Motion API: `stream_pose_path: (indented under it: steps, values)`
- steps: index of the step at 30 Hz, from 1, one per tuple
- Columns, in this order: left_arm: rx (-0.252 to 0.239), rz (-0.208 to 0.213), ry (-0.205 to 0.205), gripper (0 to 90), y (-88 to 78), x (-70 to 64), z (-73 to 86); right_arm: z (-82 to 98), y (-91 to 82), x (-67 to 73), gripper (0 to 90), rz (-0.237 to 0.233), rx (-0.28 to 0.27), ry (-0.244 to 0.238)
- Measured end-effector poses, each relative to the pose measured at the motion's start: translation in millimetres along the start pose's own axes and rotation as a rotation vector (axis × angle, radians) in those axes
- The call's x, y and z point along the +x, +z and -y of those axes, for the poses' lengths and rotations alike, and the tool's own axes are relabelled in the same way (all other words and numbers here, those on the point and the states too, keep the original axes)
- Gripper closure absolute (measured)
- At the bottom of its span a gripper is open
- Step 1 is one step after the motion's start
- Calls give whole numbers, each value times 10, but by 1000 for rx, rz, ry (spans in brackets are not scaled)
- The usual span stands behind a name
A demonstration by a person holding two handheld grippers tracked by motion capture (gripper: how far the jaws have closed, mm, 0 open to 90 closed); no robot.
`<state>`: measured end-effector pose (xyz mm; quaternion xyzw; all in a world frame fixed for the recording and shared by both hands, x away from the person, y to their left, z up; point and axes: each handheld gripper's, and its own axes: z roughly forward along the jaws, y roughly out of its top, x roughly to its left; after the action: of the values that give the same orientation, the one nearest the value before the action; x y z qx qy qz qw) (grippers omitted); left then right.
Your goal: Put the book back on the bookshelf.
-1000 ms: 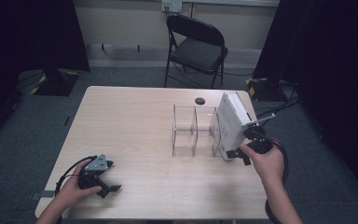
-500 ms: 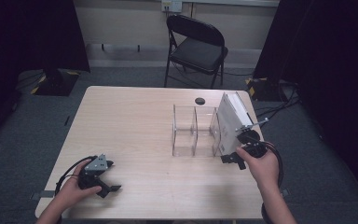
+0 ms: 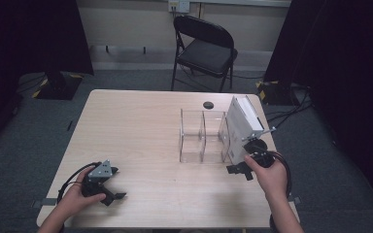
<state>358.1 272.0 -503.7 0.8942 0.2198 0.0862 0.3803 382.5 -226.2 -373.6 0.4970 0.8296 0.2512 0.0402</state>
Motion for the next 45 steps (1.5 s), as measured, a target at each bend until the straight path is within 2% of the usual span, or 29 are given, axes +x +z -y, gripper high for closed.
stream_pose_path:
  steps: [12,25,35,45]
  values:
    - [0,1,0,0,0,0,0,13,125,93,165,-1,30,-30]
    - [0,1,0,0,1,0,0,12,269,223,165,-27,51,-67]
    - [-1,1,0,0,1,0,0,-2,357,315,165,-45,45,-66]
    - [0,1,0,0,0,0,0,-18,425,378,165,-54,40,-99]
